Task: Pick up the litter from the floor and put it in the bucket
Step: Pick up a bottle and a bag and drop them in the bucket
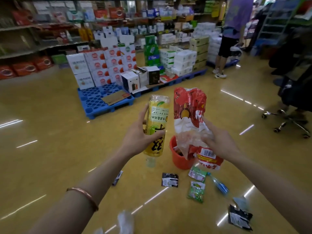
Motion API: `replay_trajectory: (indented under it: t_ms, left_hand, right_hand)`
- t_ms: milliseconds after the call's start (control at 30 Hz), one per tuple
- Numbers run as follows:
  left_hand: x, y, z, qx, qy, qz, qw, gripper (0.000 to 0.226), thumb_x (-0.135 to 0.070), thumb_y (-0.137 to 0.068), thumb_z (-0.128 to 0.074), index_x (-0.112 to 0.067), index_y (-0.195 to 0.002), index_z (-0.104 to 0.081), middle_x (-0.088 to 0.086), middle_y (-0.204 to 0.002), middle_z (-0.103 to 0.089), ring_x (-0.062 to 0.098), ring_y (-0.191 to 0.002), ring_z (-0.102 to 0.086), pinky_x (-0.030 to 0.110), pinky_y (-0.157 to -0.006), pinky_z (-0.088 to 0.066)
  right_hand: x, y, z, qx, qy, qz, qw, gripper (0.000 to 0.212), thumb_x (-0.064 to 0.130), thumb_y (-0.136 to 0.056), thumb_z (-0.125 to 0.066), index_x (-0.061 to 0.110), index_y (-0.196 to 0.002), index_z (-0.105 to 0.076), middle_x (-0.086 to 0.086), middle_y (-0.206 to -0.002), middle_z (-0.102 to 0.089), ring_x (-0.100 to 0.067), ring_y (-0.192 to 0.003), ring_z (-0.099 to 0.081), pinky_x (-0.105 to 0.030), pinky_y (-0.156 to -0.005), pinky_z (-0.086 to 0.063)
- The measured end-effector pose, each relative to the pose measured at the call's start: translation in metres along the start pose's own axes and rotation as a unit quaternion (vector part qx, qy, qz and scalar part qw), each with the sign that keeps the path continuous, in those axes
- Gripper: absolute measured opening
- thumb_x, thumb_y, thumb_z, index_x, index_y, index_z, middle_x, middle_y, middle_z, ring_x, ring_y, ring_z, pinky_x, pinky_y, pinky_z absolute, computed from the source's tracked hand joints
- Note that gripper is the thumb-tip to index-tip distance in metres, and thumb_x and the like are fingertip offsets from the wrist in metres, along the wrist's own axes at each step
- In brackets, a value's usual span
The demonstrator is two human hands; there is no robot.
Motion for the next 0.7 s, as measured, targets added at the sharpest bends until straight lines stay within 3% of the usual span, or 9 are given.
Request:
replay_trajectory:
  t_ms: [100,200,300,467,633,700]
  left_hand:
    - [0.006,-0.039,-0.018,0.032,0.008,-0.011,0.999,0.095,-0.037,-0.077,-0.073,-0.048,-0.145,-0.006,-0.010,-0.104,-0.046,-0.004,-0.077,-0.055,0.013,-0.058,-0.044]
    - [0.019,-0.082,-0.036,0.066,0.010,-0.014,0.998,0.095,-0.041,-0.077,-0.072,-0.047,-0.145,-0.006,-0.003,-0.114,-0.048,0.002,-0.082,-0.057,0.016,-0.061,-0.046]
    - [0.029,-0.129,-0.052,0.095,0.012,-0.029,0.995,0.096,-0.042,-0.076,-0.072,-0.047,-0.145,-0.005,-0.003,-0.116,-0.049,0.009,-0.090,-0.058,0.022,-0.068,-0.048]
    - [0.037,-0.223,-0.041,0.124,-0.001,-0.073,0.990,0.096,-0.043,-0.077,-0.072,-0.047,-0.145,-0.004,-0.010,-0.107,-0.045,0.000,-0.080,-0.055,0.023,-0.069,-0.049]
    - [0.050,-0.319,-0.014,0.156,-0.018,-0.096,0.983,0.096,-0.042,-0.077,-0.071,-0.050,-0.144,-0.002,-0.009,-0.110,-0.043,-0.006,-0.076,-0.053,0.018,-0.063,-0.048]
    - [0.057,-0.351,-0.016,0.170,-0.009,-0.089,0.981,0.097,-0.042,-0.077,-0.072,-0.052,-0.143,-0.002,-0.010,-0.110,-0.044,-0.003,-0.078,-0.054,0.022,-0.066,-0.050]
  right_hand:
    - [-0.020,-0.018,0.006,-0.017,-0.005,-0.036,0.999,0.070,0.016,-0.094,-0.051,0.043,-0.147,-0.013,-0.021,-0.091,-0.068,-0.036,-0.077,-0.064,-0.040,-0.065,-0.053]
    - [-0.037,-0.036,0.011,-0.028,0.014,-0.074,0.997,0.071,0.015,-0.094,-0.050,0.042,-0.147,-0.012,-0.023,-0.110,-0.065,-0.039,-0.094,-0.063,-0.046,-0.077,-0.052]
    - [-0.051,-0.065,0.013,-0.038,0.015,-0.103,0.994,0.074,0.015,-0.093,-0.051,0.049,-0.143,-0.009,-0.016,-0.103,-0.067,-0.035,-0.081,-0.065,-0.043,-0.067,-0.053]
    - [-0.051,-0.154,0.015,-0.071,0.009,-0.135,0.988,0.071,0.015,-0.093,-0.053,0.043,-0.147,-0.016,0.007,-0.075,-0.058,-0.027,-0.059,-0.058,-0.037,-0.054,-0.051]
    - [-0.042,-0.232,0.007,-0.112,-0.009,-0.141,0.984,0.070,0.015,-0.093,-0.054,0.039,-0.148,-0.017,-0.004,-0.066,-0.059,-0.016,-0.052,-0.047,-0.017,-0.041,-0.036]
    - [-0.049,-0.249,-0.003,-0.113,-0.002,-0.158,0.981,0.070,0.016,-0.093,-0.054,0.040,-0.147,-0.016,-0.009,-0.064,-0.060,-0.016,-0.049,-0.045,-0.016,-0.038,-0.034]
Point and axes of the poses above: each hand's wrist, its own y-axis away from the middle knuckle, its own z-axis out of the back of the hand, x = y × z, the point moved 4 cm from there along -y, towards the middle knuckle
